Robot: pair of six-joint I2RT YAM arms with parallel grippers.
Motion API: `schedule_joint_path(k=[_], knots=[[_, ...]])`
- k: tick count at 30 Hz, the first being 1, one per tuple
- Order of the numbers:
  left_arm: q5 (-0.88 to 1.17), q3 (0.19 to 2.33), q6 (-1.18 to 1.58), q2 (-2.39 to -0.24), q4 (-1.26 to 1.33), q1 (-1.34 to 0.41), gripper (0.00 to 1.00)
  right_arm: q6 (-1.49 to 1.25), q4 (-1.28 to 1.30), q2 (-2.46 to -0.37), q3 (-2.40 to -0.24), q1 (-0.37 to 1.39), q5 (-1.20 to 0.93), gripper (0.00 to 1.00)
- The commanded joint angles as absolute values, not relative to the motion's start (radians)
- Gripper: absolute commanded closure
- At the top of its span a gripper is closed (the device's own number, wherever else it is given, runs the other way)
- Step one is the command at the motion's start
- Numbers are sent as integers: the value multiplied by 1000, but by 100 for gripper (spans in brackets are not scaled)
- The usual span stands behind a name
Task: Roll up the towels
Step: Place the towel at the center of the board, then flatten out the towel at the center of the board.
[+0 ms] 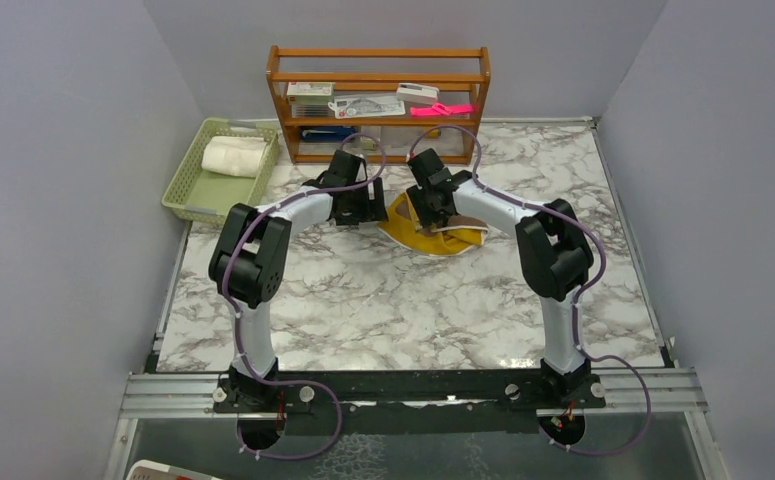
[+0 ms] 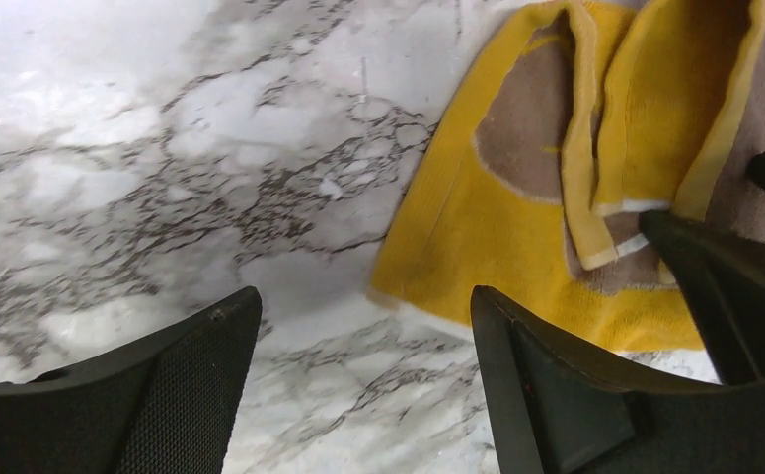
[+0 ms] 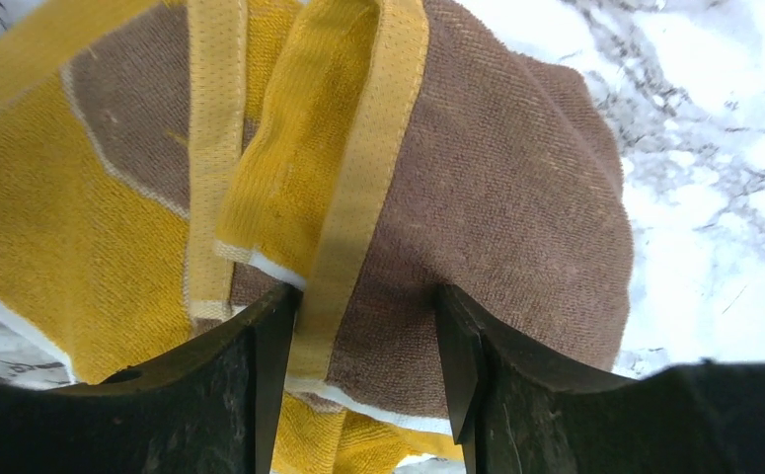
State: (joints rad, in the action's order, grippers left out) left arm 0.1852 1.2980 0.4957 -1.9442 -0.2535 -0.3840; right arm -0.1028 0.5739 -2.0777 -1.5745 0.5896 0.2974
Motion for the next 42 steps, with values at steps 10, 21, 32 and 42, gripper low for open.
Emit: schedule_joint_path(k=[10,21,32,42], knots=[[132,1336,485,-2049,-251,-447,51,-116,563,-2031,-1508,588,286,45],[279,1208,539,-2074,-162,-454,100,-134,558,-1983,-1473,575,274,76],[174,1124,539,-1831,-207,-298,100,-197,578,-1714,-1411,463,127,99],[227,1237,476,-1516,-392,62,100,-293,507,-1481,-1469,261,-200,99]])
